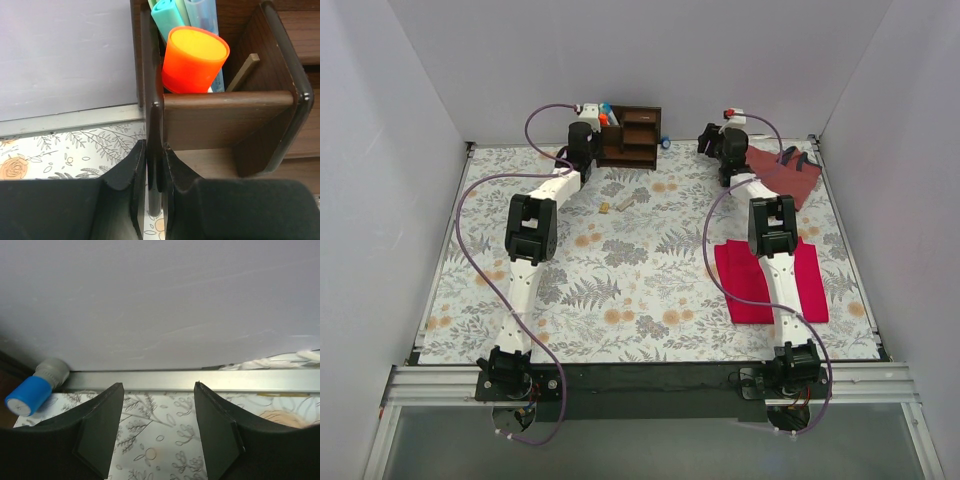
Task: Sort the stationery into containers
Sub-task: Move the storage box to the center of the board.
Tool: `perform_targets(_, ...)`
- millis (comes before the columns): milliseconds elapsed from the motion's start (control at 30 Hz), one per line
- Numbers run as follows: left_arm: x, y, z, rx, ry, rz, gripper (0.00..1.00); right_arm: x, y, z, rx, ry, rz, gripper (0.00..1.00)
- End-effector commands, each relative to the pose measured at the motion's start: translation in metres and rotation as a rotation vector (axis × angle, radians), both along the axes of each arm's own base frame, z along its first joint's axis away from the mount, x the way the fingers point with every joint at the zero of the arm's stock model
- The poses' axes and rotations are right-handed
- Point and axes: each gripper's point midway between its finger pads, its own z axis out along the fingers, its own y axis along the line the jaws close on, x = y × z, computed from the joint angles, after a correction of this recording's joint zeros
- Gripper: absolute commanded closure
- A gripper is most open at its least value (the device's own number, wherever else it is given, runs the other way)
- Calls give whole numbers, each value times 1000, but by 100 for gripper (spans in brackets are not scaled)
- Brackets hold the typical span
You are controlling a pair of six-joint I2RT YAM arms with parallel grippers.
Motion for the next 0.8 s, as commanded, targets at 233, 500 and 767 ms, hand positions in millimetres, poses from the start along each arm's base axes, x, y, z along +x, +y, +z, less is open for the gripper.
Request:
perform_targets(233,-56,-130,75,-334,-142,-538,100,-8,4,50,12,-82,76,34)
perform_targets(500,-49,-122,62,-310,-139,-457,100,-1,27,59,-55,-154,126,39)
perform_targets(767,-46,-38,78,-238,-114,-199,100,9,1,59,-89,-168,6,36)
